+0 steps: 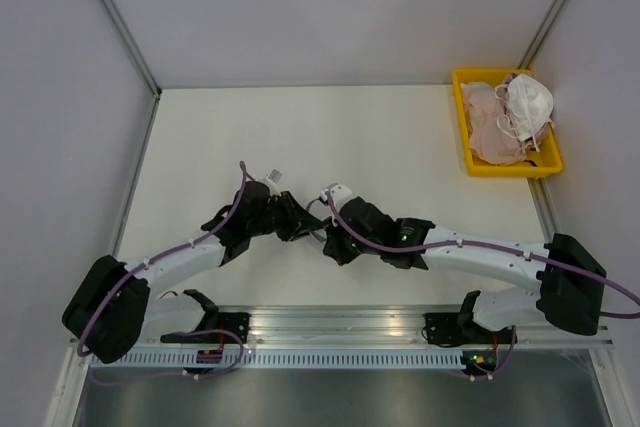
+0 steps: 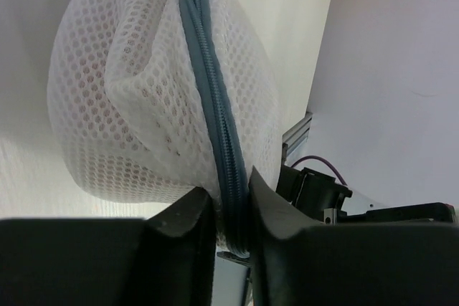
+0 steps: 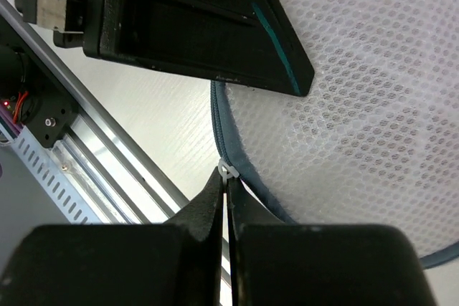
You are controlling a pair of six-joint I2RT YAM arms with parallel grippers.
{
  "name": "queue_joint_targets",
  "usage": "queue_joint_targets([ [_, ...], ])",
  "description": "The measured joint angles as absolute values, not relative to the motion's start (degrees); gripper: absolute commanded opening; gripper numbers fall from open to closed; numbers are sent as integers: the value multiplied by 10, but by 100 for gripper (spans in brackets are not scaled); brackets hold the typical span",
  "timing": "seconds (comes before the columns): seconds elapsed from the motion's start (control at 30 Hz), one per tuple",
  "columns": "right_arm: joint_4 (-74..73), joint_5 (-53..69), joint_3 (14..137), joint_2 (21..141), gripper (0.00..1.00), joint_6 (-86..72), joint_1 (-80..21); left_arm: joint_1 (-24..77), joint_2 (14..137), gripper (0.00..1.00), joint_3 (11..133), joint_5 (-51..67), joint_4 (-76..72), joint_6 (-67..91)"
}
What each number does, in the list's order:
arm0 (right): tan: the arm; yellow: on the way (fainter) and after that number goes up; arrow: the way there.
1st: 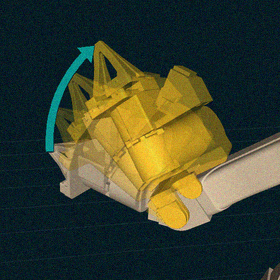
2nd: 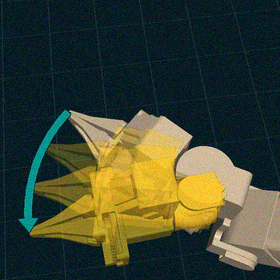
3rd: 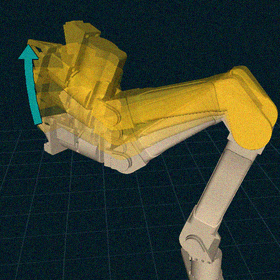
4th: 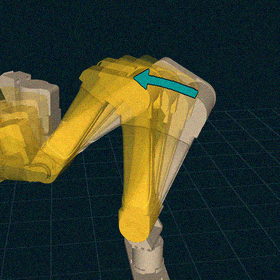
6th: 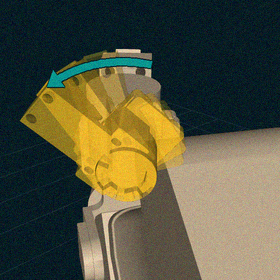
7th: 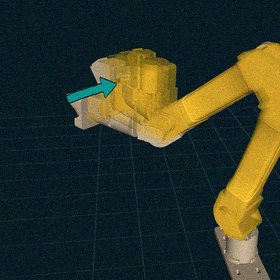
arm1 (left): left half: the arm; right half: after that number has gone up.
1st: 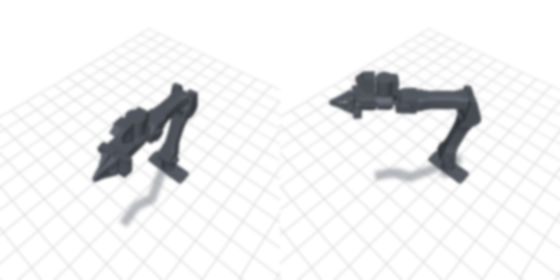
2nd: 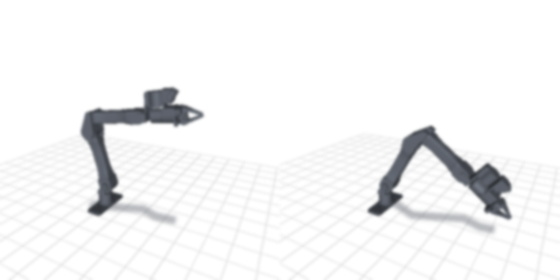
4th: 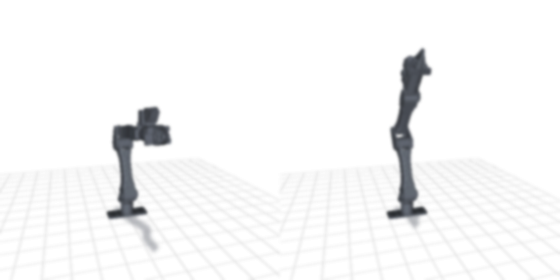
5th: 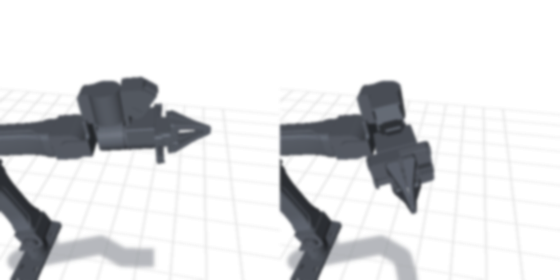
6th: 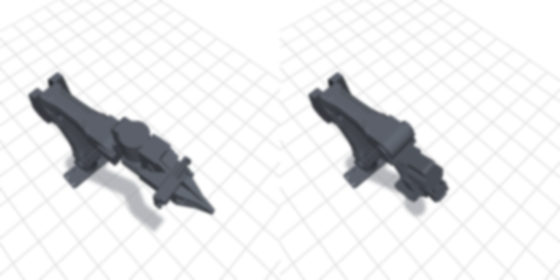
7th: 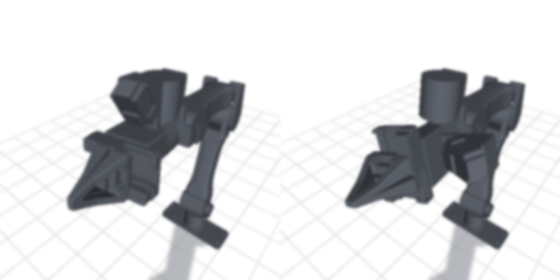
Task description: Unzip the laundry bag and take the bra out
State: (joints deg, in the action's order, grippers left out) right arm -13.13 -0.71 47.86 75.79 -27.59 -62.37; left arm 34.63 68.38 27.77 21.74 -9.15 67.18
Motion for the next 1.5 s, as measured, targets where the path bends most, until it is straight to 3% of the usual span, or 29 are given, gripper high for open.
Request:
queue_joint_targets([
  [0.07,-132,-11,479,757,0,-276,-624,348,684,11,281,210,-95,670],
  [0.27,-149,-41,479,757,0,-275,-624,350,698,2,301,200,-96,662],
  [1.17,-334,-322,522,856,1,-340,-605,247,902,2,455,408,-77,439],
  [1.2,-335,-328,523,856,0,-343,-602,246,917,4,472,418,-73,432],
  [1.27,-334,-339,526,854,0,-346,-597,241,935,23,491,429,-70,423],
  [1.3,-334,-346,526,851,0,-348,-595,239,945,53,501,436,-69,418],
  [1.4,-347,-362,526,835,1,-348,-589,228,965,88,521,447,-69,406],
  [1.5,-356,-372,526,813,0,-349,-585,218,971,97,526,452,-68,405],
])
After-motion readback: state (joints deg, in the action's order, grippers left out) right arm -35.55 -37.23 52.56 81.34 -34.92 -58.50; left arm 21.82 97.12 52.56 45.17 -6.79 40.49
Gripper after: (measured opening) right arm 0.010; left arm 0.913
